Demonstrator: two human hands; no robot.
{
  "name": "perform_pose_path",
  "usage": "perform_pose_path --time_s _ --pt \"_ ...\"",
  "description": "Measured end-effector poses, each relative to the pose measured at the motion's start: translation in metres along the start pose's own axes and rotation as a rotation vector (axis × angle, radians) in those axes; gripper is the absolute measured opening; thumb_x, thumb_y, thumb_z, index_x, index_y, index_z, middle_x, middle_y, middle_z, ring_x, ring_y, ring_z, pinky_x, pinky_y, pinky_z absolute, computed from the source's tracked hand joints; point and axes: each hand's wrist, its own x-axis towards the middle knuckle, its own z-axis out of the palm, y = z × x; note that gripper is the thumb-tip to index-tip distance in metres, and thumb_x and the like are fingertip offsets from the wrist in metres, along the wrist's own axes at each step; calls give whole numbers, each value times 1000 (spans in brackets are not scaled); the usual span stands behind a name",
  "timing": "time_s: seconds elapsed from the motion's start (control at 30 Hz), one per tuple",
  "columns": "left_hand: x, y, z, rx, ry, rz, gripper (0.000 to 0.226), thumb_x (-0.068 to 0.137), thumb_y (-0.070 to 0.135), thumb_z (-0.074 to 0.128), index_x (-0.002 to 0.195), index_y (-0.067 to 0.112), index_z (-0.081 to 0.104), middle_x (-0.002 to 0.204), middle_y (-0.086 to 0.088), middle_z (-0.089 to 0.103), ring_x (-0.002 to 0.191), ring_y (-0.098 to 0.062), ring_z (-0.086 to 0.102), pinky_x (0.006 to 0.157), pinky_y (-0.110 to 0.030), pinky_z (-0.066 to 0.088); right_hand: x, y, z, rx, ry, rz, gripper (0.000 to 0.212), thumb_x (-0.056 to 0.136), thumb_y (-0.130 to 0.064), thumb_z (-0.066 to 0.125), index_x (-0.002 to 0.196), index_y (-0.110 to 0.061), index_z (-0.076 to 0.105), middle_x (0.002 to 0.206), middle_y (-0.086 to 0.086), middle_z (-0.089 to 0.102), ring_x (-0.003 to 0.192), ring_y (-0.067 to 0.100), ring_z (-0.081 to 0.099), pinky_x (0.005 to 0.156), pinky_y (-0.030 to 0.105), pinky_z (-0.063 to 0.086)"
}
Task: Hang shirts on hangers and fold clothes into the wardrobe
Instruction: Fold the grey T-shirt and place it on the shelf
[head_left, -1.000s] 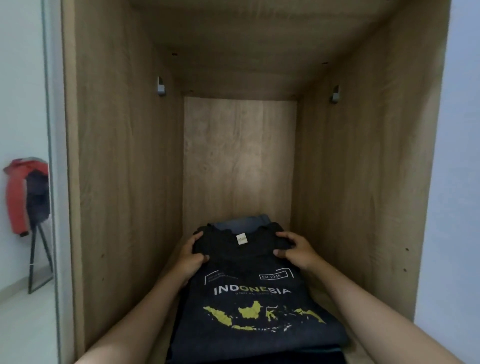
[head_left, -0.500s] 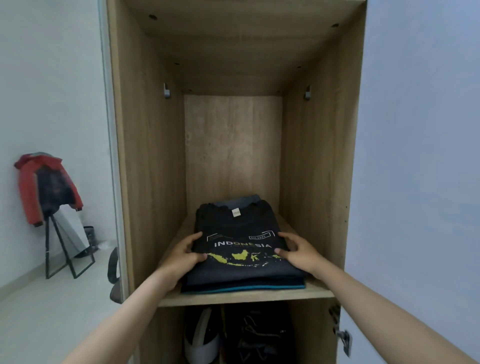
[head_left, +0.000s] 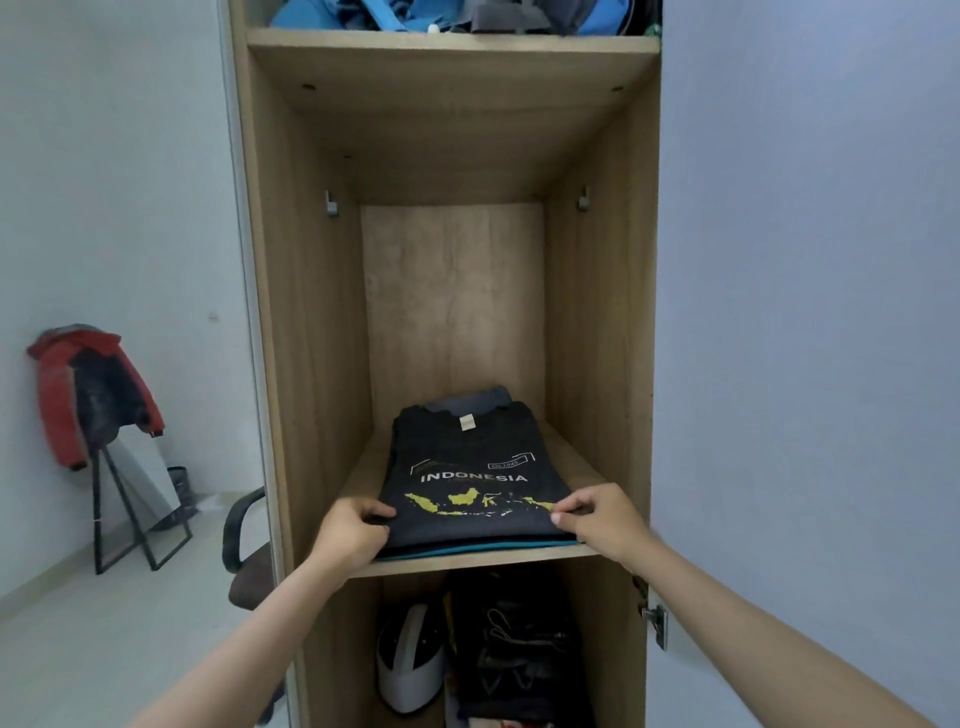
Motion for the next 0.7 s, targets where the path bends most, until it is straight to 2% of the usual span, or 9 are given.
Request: perform_pose_path --time_s 0.07,0.17,0.23,0.27,0.3,0.37,0.47,0.57,0.7 --pt "1 3 1 152 -8 -2 26 80 1 59 97 19 66 114 -5 60 98 -17 54 82 -28 49 -4 -5 1 -65 -34 20 6 80 -29 74 84 -24 75 88 -9 69 81 7 60 62 19 45" --pt "-2 22 2 494 18 30 24 81 13 59 98 29 62 115 0 55 109 -21 51 96 -39 45 1 -21 1 -228 33 10 7 79 -24 70 73 -26 71 92 -7 62 89 12 58 67 24 47" --pt "0 32 5 502 95 140 25 84 19 57 107 30 59 123 -1 50 119 -25 44 100 -41 40 10 -32 1 -286 166 -19 5 80 -26 66 76 -28 67 104 -5 51 104 18 51 74 29 43" --pt "3 35 8 448 113 221 29 87 21 56 114 29 57 127 -1 48 121 -24 42 99 -40 40 16 -37 2 -266 200 -53 2 83 -28 64 84 -29 66 110 -3 50 110 20 48 78 30 43" --pt "6 38 11 397 100 302 33 89 23 54 122 27 54 133 -1 46 125 -23 40 100 -38 40 22 -41 5 -236 210 -99 10 86 -30 62 95 -29 65 117 -2 52 115 21 47 82 32 44" --pt "14 38 21 379 -16 405 43 95 29 48 137 26 43 148 2 36 136 -21 29 109 -38 33 34 -45 15 -208 142 -168 33 90 -35 57 123 -29 57 135 -2 50 126 21 43 97 39 43" --pt "23 23 40 583 -281 313 51 99 45 28 148 35 18 159 7 6 146 -19 6 118 -44 13 46 -33 42 -359 -132 -138 56 96 -50 39 148 -31 28 157 -4 22 145 21 20 115 50 22" --pt "30 7 50 706 -336 214 52 97 53 15 147 43 7 159 8 -1 147 -19 1 118 -46 7 54 -13 61 -532 -291 -35 63 94 -63 21 150 -35 17 160 -9 8 148 16 7 117 50 14" --pt "30 7 46 715 -350 210 53 97 55 14 148 42 6 159 7 -4 147 -19 -1 118 -45 6 58 -7 53 -530 -337 -28 72 89 -71 19 151 -35 14 160 -8 5 148 17 3 117 50 14"
